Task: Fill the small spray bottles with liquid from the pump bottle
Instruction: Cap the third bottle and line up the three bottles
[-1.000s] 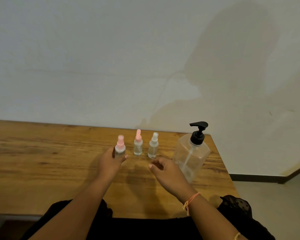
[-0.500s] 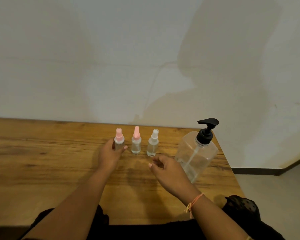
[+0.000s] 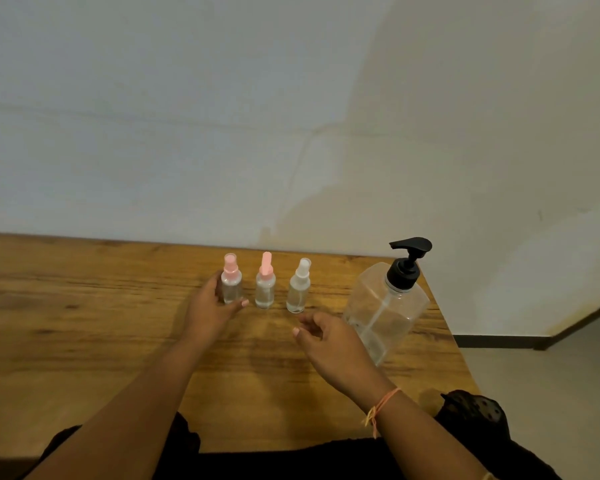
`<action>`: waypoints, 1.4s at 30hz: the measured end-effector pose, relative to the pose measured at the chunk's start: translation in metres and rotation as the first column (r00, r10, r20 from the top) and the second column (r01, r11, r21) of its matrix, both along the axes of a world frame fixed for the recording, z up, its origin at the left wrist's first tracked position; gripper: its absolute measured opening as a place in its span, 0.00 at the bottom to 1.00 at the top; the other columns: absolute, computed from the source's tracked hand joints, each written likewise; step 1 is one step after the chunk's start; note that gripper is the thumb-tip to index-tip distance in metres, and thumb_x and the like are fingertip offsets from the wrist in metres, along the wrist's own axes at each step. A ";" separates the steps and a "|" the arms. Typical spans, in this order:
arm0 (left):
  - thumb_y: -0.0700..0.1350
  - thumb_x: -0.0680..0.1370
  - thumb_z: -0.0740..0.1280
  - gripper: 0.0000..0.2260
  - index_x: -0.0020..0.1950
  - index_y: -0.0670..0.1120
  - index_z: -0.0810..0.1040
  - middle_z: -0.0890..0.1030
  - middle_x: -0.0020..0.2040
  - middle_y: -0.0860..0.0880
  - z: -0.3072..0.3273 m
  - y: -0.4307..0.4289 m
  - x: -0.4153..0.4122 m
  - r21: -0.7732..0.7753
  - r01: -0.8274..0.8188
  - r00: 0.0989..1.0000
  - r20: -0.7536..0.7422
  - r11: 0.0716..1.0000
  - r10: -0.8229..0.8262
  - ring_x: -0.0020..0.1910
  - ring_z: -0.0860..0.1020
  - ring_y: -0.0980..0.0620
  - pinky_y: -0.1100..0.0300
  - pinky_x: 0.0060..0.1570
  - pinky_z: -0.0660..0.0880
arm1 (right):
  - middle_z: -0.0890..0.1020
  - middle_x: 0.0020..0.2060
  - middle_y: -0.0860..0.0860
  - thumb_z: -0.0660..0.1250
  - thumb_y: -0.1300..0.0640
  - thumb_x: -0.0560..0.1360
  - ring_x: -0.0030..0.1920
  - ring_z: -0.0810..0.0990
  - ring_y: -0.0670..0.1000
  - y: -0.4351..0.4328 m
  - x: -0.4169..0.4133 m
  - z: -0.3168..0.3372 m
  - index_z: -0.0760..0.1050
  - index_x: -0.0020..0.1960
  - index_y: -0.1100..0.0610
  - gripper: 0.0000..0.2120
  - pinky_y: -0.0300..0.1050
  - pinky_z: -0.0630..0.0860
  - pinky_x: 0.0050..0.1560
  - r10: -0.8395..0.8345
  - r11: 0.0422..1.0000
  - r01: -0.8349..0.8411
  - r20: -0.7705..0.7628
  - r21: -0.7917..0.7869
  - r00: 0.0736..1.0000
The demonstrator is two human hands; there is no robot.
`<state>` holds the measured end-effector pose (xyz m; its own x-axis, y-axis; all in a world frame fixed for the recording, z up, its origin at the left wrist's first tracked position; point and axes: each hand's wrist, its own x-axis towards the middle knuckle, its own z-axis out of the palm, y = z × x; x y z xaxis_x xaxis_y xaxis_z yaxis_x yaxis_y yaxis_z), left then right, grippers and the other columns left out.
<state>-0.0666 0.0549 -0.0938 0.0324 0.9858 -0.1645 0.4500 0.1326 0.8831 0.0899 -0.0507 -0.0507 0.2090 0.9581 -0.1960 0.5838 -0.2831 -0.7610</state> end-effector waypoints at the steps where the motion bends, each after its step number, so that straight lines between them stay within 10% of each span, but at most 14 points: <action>1: 0.41 0.69 0.74 0.35 0.73 0.47 0.62 0.71 0.69 0.46 0.000 0.000 -0.001 0.001 -0.002 1.000 -0.008 1.000 0.002 0.66 0.70 0.45 0.48 0.61 0.70 | 0.78 0.60 0.48 0.62 0.51 0.78 0.59 0.75 0.46 0.000 0.000 0.000 0.71 0.67 0.55 0.19 0.38 0.71 0.57 -0.003 1.000 0.003 0.000 -0.002 1.000; 12: 0.38 0.74 0.69 0.39 0.77 0.50 0.48 0.55 0.77 0.46 0.009 -0.006 -0.011 -0.129 -0.015 1.000 -0.016 0.992 0.013 0.74 0.57 0.42 0.42 0.70 0.60 | 0.73 0.64 0.49 0.62 0.57 0.78 0.61 0.72 0.47 0.005 -0.005 -0.004 0.66 0.70 0.54 0.21 0.38 0.68 0.57 -0.137 0.988 0.145 -0.157 0.043 0.978; 23: 0.45 0.76 0.67 0.35 0.76 0.49 0.50 0.60 0.75 0.46 0.002 -0.008 0.003 -0.044 -0.033 0.998 -0.059 0.998 0.030 0.72 0.62 0.42 0.43 0.66 0.64 | 0.58 0.75 0.51 0.63 0.61 0.78 0.74 0.60 0.55 0.041 -0.012 -0.017 0.44 0.77 0.52 0.37 0.53 0.62 0.72 -0.198 0.978 0.208 -0.292 0.002 0.936; 42: 0.44 0.76 0.66 0.26 0.72 0.50 0.62 0.77 0.62 0.49 -0.019 -0.003 0.025 0.139 0.033 0.992 -0.125 0.990 -0.016 0.57 0.77 0.48 0.53 0.53 0.76 | 0.70 0.69 0.50 0.63 0.66 0.76 0.68 0.68 0.51 0.066 -0.021 -0.034 0.57 0.75 0.50 0.31 0.49 0.67 0.68 -0.078 0.990 0.100 -0.214 0.094 0.974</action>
<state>-0.0417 0.0521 -0.1128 0.0450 0.9986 -0.0286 0.5580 -0.0013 0.8298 0.0686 0.0149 -0.0844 0.2596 0.9548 -0.1448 0.3844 -0.2397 -0.8915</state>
